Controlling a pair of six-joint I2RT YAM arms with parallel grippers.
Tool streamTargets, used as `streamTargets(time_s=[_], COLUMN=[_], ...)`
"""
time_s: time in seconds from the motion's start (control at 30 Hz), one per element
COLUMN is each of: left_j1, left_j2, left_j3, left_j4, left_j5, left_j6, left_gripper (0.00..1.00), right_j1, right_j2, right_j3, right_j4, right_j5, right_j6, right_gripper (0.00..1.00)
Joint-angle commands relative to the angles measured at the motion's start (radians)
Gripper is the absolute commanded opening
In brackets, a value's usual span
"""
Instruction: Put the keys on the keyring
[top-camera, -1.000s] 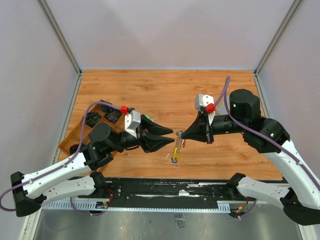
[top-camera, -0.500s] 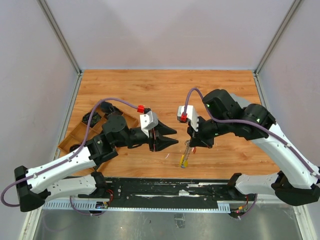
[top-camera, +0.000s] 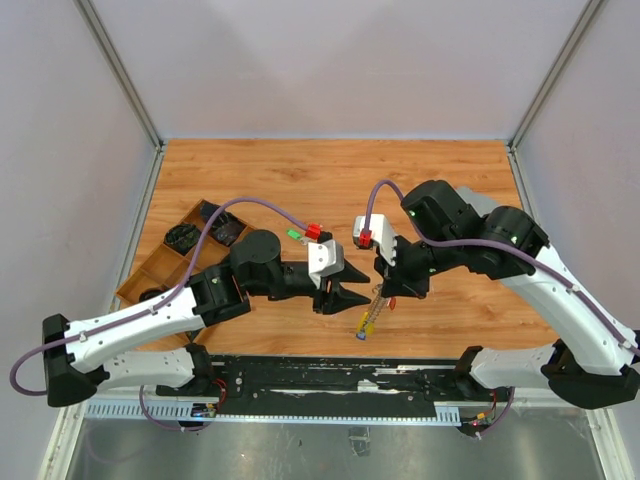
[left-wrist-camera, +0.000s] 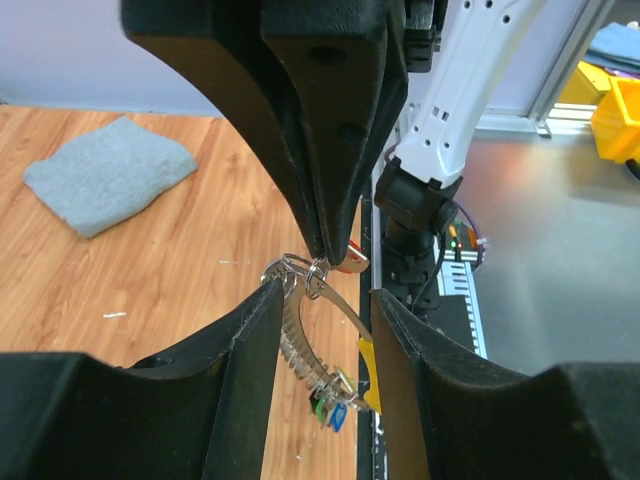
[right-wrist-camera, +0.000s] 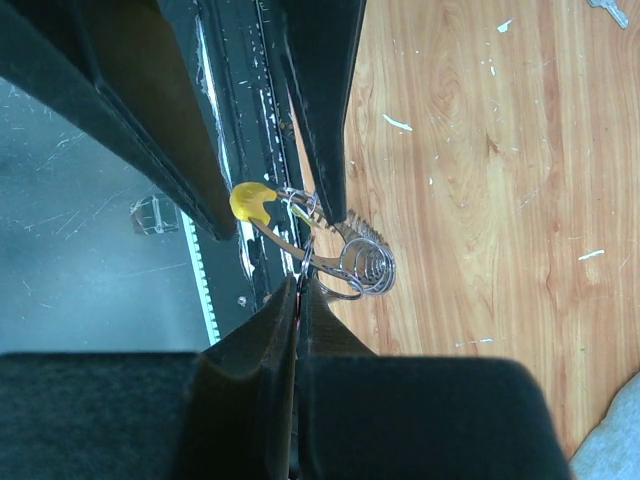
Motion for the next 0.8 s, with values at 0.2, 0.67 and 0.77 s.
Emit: streamTargets(time_s=[0.2,0.67,0.77], left_j1=[-0.030,-0.047,-0.051], left_j2=[0.035,0.047,0.050], left_j3=[0.047,0.062,0.059], left_j4=[-0.004,-0.012,-0.017], left_j5=[-0.032,-0.025,-0.021], left_j6=[0.043,0.057,0.058], left_gripper=[0.46,0.25,0.23], right_j1=[0.018,0.018,0.018], right_j2=[-0.009,-0.009,-0.015], right_j3=[-0.002,-0.028,-0.025], right_j4=[0.044,0.059,0.066], right_j5=[-0.042,-0.040,-0.040], right_j6=[0.017,0.022,0.026], right_gripper=[0.01,0.01,0.01])
